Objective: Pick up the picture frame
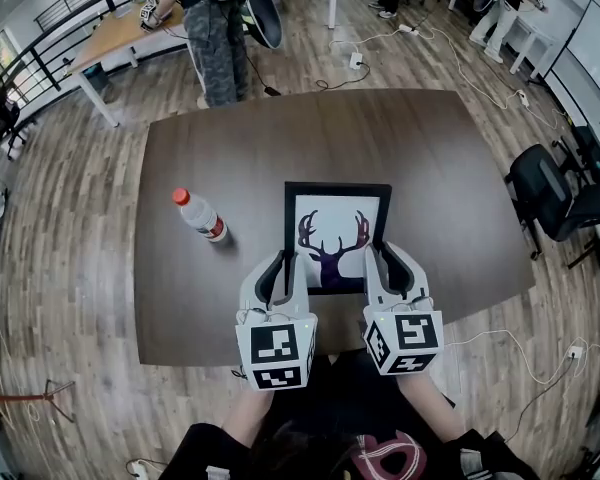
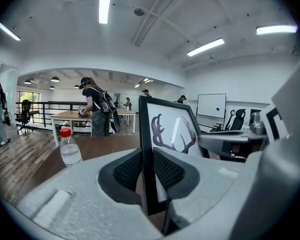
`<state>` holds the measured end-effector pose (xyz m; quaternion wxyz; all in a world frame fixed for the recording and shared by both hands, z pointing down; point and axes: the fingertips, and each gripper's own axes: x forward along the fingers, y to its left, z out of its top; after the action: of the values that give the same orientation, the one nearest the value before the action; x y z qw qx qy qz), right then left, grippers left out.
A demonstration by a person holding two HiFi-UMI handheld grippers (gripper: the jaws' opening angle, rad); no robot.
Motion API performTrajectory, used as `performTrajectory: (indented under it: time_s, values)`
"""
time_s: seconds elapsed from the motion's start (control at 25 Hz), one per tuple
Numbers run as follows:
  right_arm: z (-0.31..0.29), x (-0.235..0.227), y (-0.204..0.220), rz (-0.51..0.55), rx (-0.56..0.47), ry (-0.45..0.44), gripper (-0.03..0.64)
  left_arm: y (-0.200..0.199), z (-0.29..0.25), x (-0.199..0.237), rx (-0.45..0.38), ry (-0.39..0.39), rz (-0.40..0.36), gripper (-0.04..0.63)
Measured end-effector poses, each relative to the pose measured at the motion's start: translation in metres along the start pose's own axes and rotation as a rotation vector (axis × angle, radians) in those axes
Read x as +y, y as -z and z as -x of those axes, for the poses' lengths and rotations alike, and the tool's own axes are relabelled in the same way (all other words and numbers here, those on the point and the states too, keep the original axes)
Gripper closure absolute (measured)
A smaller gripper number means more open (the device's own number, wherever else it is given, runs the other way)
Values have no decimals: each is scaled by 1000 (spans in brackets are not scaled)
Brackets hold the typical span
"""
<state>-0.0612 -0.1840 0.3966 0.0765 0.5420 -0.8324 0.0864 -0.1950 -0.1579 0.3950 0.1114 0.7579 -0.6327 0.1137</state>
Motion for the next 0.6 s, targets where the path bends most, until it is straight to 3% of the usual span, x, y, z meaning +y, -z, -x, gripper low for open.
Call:
performTrajectory:
  time_s: [0.6]
  values:
    - [2,1,-4,17,-17,0,540,-3,2,0,-10,8,-1,518]
